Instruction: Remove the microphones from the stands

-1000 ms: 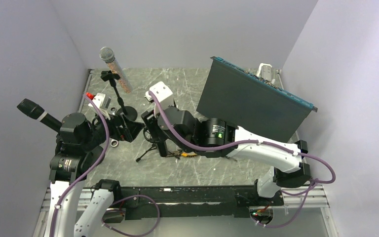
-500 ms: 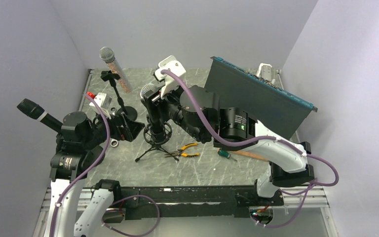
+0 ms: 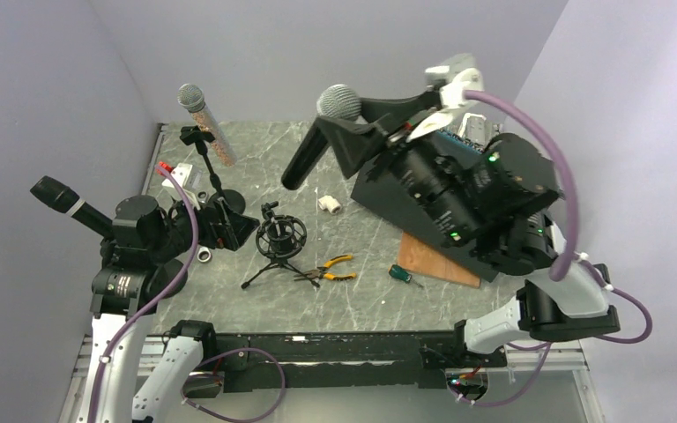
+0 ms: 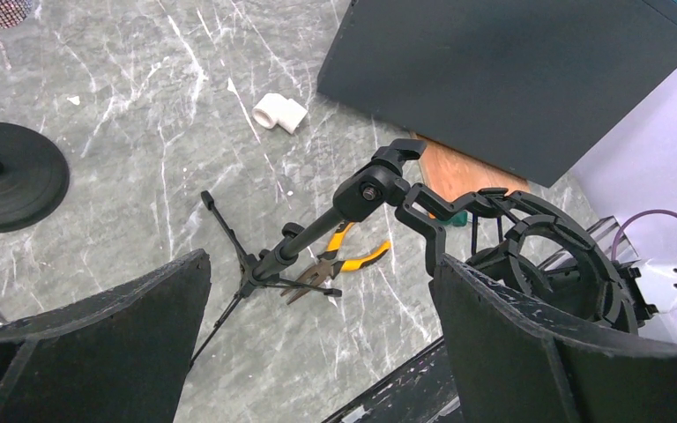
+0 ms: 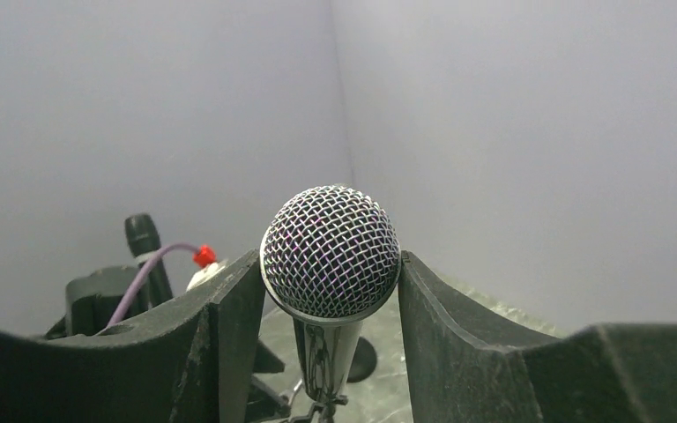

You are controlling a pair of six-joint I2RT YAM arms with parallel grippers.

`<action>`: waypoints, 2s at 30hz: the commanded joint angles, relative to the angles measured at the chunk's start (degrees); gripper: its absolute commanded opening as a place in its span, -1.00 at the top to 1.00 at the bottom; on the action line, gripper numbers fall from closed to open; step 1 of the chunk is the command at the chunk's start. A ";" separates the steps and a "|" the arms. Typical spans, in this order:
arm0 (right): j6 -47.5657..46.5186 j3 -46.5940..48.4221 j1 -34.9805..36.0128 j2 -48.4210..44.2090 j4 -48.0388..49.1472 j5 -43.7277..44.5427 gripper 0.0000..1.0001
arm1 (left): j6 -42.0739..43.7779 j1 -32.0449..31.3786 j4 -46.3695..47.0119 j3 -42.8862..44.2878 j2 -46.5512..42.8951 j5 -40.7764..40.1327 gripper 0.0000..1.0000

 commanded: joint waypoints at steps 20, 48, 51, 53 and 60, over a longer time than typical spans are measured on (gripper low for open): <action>24.42 -38.65 -22.86 -23.15 -28.65 4.72 1.00 | -1.41 -0.59 3.62 0.11 0.76 1.46 -0.99; 26.60 -47.10 -45.93 7.73 -25.17 -35.59 1.00 | -0.91 -0.88 0.54 0.09 -1.11 0.93 -0.99; 26.39 -46.59 -46.08 11.44 -23.76 -35.68 1.00 | -0.80 -0.88 0.12 0.26 -1.41 0.70 -0.99; 26.40 -46.46 -46.04 13.45 -22.42 -35.02 0.98 | -0.79 -0.90 0.15 -0.17 -1.62 0.44 -0.99; 26.74 -45.27 -46.53 20.74 -18.42 -33.16 0.93 | -2.50 -1.04 1.73 -2.69 -2.43 1.75 -0.99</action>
